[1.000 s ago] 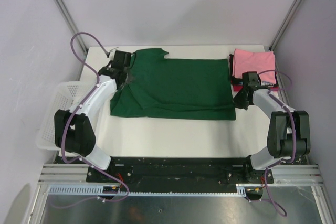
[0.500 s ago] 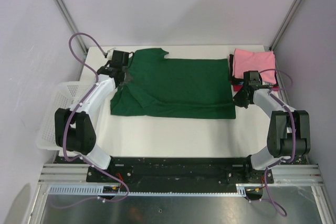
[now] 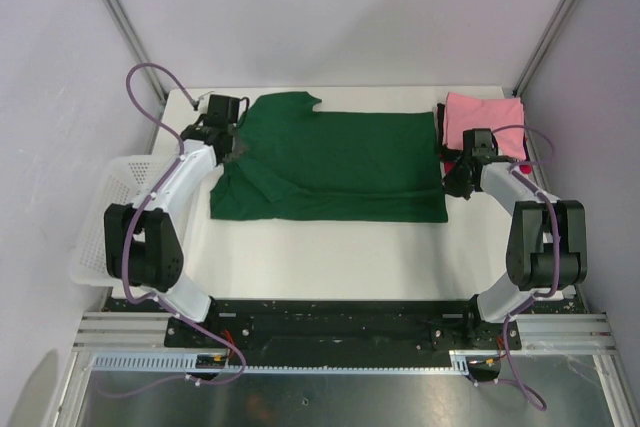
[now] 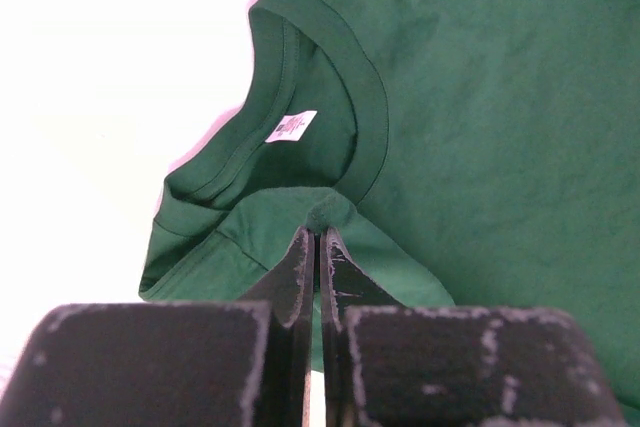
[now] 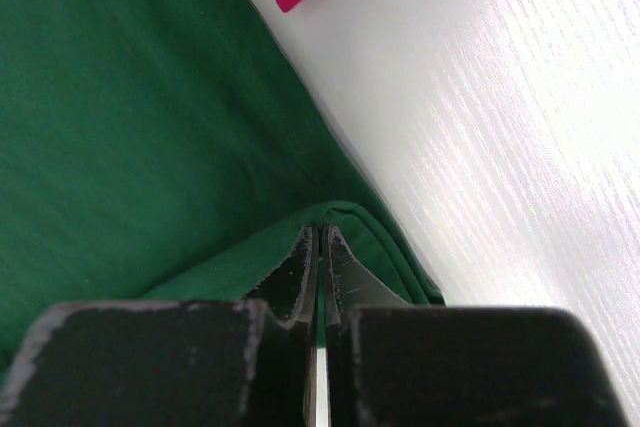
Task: Fold and stack the t-shirts
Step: Fold the flattened tshirt in 1/3 of the way
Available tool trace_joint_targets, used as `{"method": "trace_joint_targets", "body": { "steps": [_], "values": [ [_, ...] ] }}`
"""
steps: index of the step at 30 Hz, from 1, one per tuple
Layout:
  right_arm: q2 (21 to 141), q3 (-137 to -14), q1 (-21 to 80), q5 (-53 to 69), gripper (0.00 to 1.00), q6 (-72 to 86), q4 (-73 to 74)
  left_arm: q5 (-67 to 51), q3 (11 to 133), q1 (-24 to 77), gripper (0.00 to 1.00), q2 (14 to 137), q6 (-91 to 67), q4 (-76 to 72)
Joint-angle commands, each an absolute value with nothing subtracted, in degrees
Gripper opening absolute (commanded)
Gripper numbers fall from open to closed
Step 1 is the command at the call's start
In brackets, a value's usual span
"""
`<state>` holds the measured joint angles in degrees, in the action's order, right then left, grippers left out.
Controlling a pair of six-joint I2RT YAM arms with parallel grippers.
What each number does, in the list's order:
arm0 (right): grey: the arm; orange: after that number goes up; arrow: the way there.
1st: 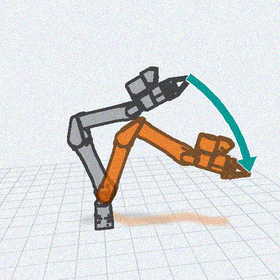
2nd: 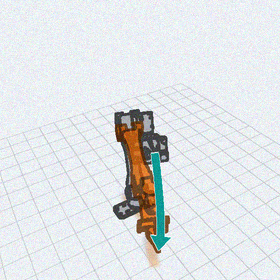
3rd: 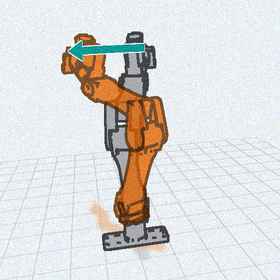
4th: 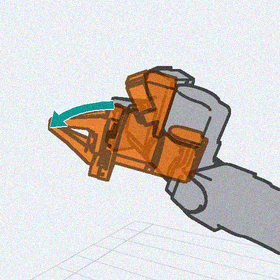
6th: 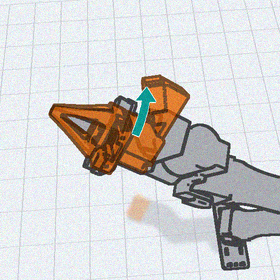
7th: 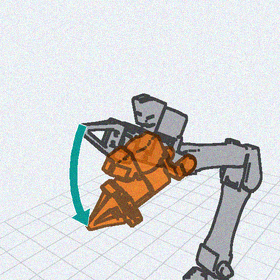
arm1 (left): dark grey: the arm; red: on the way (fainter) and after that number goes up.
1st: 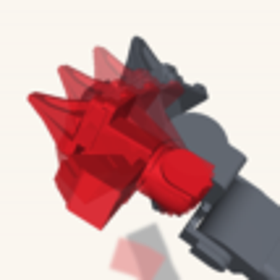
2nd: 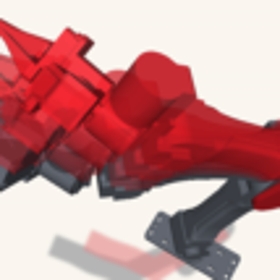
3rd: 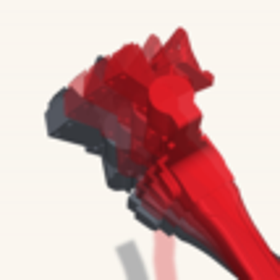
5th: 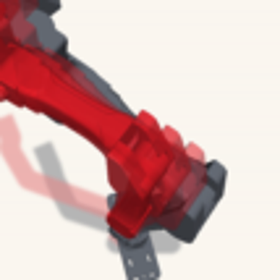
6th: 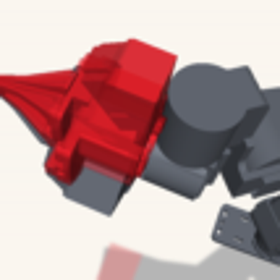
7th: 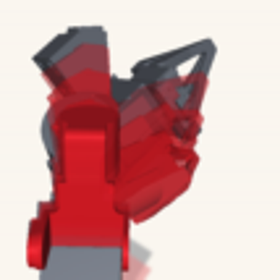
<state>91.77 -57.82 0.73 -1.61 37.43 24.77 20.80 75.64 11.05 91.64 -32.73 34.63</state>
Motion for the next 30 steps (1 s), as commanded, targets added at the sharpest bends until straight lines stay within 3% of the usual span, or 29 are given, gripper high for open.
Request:
{"method": "trace_joint_targets", "body": {
  "steps": [1,30],
  "values": [
    [92.4,-60.1,0.4,-2.4,0.0,36.3,24.3,20.6,79.3,10.6,0.0,92.9,-30.8,33.2],
    [95.0,-60.2,-1.8,-0.9,0.0,35.1,22.7,20.4,83.0,10.3,0.0,98.5,-29.9,33.4]
  ]
}}
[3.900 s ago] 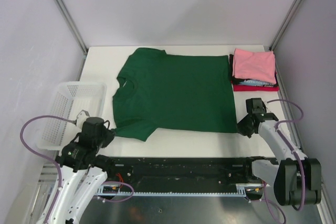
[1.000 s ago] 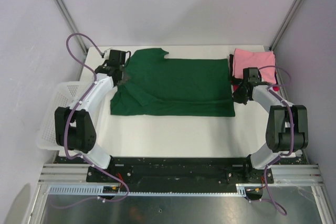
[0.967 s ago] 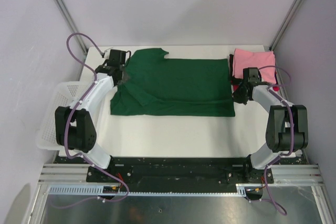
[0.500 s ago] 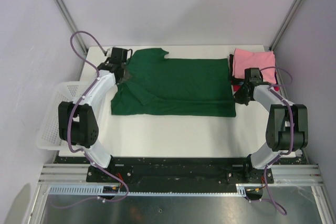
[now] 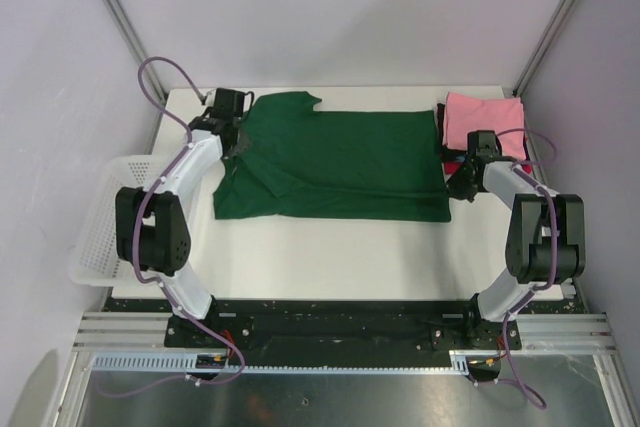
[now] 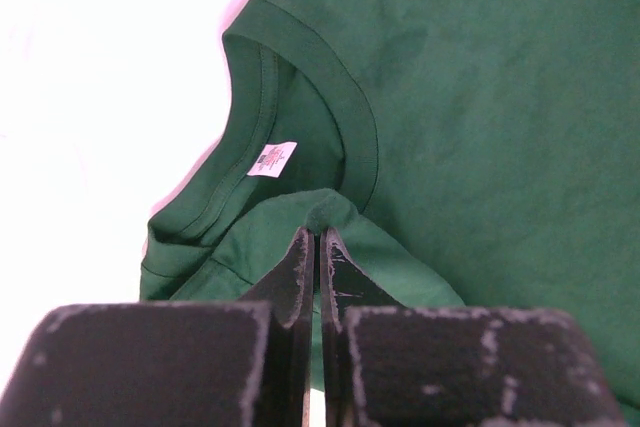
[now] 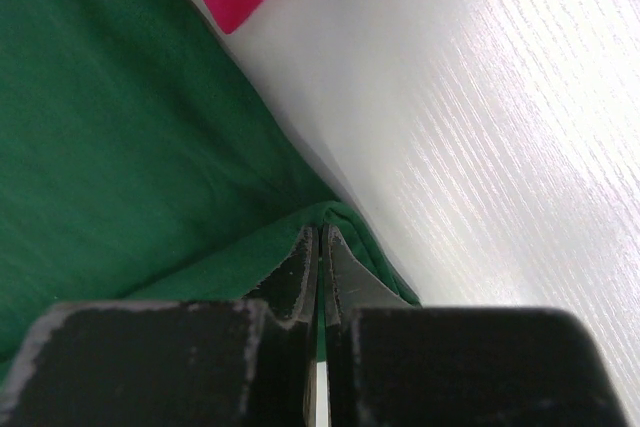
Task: Fold and stack the t-shirts
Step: Fold the flattened tshirt in 1/3 of the way
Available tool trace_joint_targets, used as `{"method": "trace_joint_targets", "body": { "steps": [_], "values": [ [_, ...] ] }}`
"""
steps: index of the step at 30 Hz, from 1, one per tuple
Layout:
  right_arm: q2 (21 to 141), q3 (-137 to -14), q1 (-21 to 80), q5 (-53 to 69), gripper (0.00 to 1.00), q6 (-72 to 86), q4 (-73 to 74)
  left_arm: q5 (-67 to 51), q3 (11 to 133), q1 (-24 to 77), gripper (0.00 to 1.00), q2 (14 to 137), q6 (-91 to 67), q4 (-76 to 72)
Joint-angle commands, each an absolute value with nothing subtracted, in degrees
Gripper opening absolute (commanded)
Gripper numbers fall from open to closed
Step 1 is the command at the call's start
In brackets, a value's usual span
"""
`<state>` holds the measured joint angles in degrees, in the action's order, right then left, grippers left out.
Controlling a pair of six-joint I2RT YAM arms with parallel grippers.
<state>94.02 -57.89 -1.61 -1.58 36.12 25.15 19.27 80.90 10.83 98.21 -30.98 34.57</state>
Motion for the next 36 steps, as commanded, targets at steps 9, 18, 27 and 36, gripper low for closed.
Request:
{"method": "trace_joint_targets", "body": {
  "steps": [9,18,27,36],
  "values": [
    [97.7,-62.7,-1.3,0.5,0.07,33.8,21.5,22.3,84.3,9.9,0.0,101.2,-29.5,33.4],
    [96.7,-67.8,-0.4,0.8,0.52,30.9,24.8,20.9,86.4,8.8,0.43,103.1,-27.8,33.4],
    [90.4,-63.4,6.7,-0.7,0.29,33.0,29.2,14.6,74.0,10.1,0.56,91.8,-33.8,32.9],
    [89.1,-54.6,10.9,2.4,0.17,34.7,25.5,18.6,56.0,10.3,0.19,85.2,-41.8,30.0]
  ]
}}
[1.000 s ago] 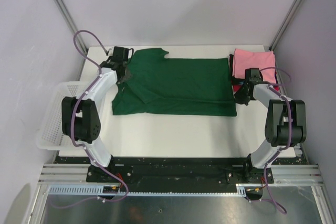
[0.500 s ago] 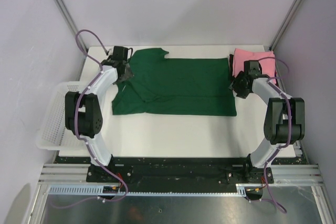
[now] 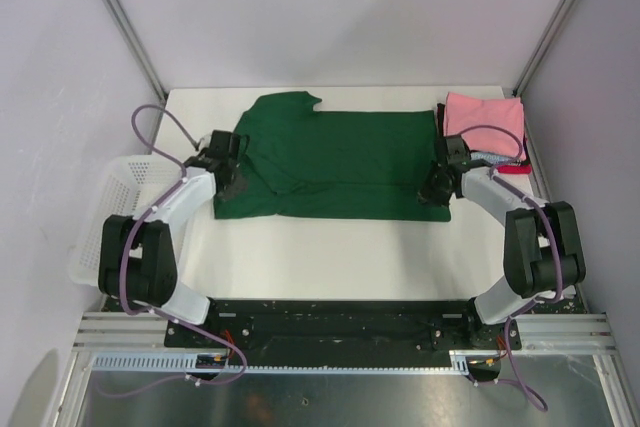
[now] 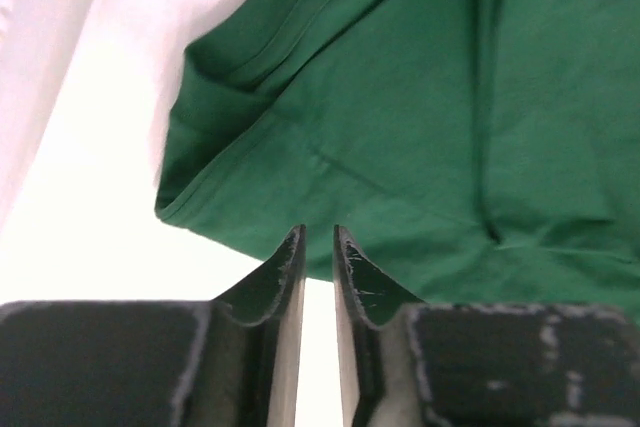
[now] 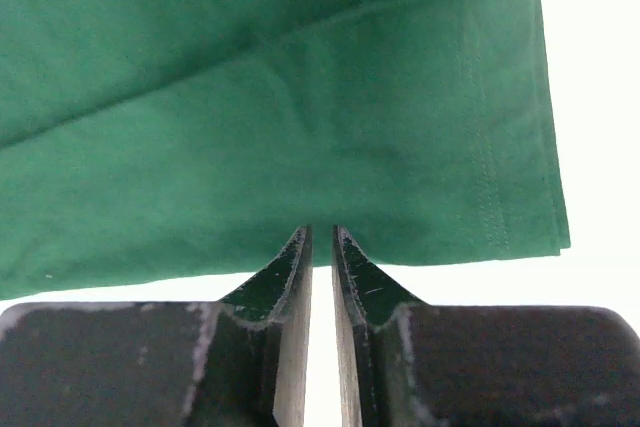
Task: Fold and stack the t-shirts
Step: Fold the flattened tshirt in 1/3 of the way
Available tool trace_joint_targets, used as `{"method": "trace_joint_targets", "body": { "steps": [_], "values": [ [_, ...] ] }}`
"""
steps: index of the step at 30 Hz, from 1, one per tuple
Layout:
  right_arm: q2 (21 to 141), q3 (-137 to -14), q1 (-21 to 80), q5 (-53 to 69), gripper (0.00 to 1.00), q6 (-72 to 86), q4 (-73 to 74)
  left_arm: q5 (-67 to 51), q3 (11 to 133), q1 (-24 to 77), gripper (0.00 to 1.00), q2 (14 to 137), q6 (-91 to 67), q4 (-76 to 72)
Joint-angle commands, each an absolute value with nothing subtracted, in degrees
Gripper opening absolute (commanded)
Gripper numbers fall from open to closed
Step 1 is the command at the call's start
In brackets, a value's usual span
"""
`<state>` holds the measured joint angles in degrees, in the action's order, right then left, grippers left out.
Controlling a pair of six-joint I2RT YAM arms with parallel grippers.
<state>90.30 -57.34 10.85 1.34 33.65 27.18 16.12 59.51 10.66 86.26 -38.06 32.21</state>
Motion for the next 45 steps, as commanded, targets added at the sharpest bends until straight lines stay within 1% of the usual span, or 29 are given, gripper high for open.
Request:
{"method": "trace_joint_targets", "body": {
  "steps": [1,5,10,23,29,33,40,43,45],
  "values": [
    [89.1,-53.8,10.8,2.4,0.17,34.7,25.2,19.4,55.3,10.2,0.18,85.5,-41.7,29.6],
    [88.8,-50.5,10.0,2.5,0.17,34.7,24.1,21.9,54.3,9.1,0.11,88.1,-41.0,28.7],
    [88.6,-47.9,7.5,2.1,0.16,34.1,23.7,25.2,55.3,7.5,0.08,91.4,-40.9,28.4],
    [86.6,-44.6,3.4,2.3,0.16,32.2,24.1,34.5,56.5,5.3,0.06,95.2,-39.8,30.7],
    [84.1,-42.8,2.1,2.8,0.17,31.6,25.3,32.6,56.6,5.6,0.06,93.2,-39.2,31.9],
    [81.8,-42.1,2.7,3.1,0.17,31.8,26.4,29.3,57.0,7.5,0.1,90.5,-37.7,31.8],
    [77.4,-41.0,2.6,2.3,0.17,32.1,28.5,25.8,58.2,13.5,0.24,84.3,-35.3,31.7],
    [74.9,-41.0,2.8,3.5,0.17,33.0,28.0,22.8,60.0,15.0,0.25,84.9,-34.5,31.7],
    [73.7,-41.3,3.2,4.0,0.17,33.8,27.4,20.3,61.5,15.7,0.25,86.8,-34.2,31.6]
  ]
}}
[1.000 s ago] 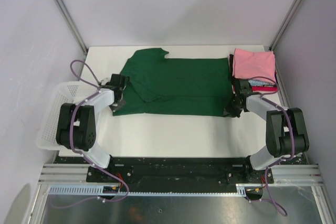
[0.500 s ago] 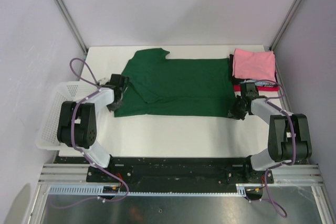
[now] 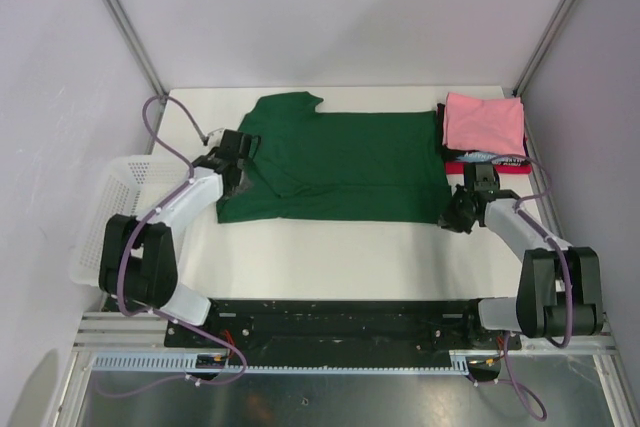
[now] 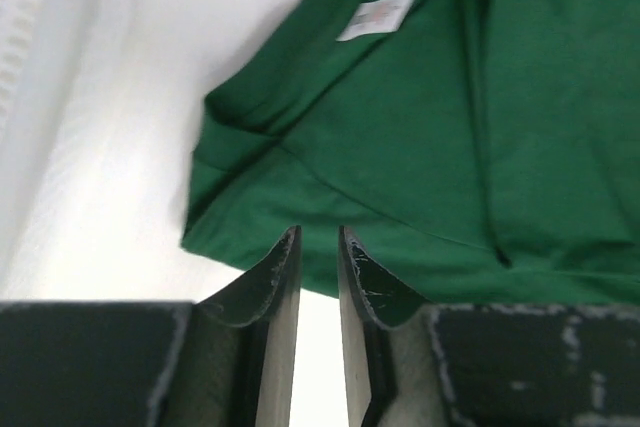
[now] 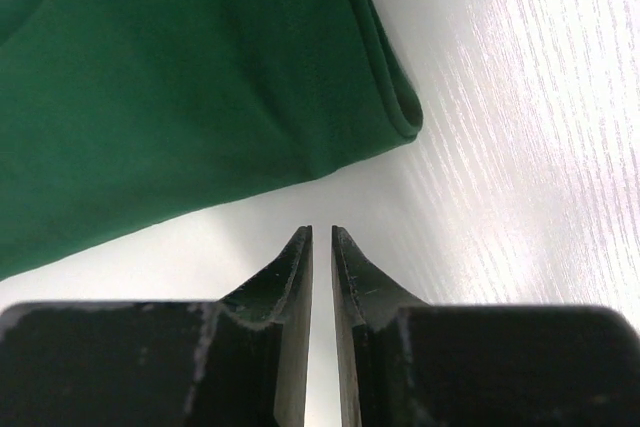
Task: Fold and stack the t-shirts
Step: Fold the flattened tshirt in 1/3 of the way
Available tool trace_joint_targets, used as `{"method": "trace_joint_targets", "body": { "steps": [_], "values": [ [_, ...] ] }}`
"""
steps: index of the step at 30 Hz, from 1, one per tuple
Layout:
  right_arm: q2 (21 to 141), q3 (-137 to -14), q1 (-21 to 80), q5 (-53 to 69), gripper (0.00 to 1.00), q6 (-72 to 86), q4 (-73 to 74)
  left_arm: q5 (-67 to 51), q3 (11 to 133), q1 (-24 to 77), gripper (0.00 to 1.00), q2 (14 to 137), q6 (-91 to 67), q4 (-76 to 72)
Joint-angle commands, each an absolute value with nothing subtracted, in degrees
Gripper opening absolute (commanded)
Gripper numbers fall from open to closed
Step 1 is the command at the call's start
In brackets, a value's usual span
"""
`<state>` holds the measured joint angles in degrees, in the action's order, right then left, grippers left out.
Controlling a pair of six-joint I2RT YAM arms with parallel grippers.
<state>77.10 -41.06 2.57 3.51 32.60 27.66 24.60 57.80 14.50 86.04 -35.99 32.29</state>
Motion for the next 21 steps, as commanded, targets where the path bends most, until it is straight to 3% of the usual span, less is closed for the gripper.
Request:
{"method": "trace_joint_targets", "body": {
  "steps": [1,11,21],
  "values": [
    [73.4,-41.7,3.4,4.1,0.18,34.0,27.2,19.0,62.3,16.0,0.24,88.0,-34.1,31.4],
    [74.2,-45.3,5.7,3.7,0.18,35.2,27.5,10.5,69.9,16.8,0.23,101.1,-34.0,29.1],
    [74.2,-45.5,6.4,3.4,0.18,35.3,27.7,6.6,69.9,19.8,0.31,103.2,-33.9,27.4]
  ]
}}
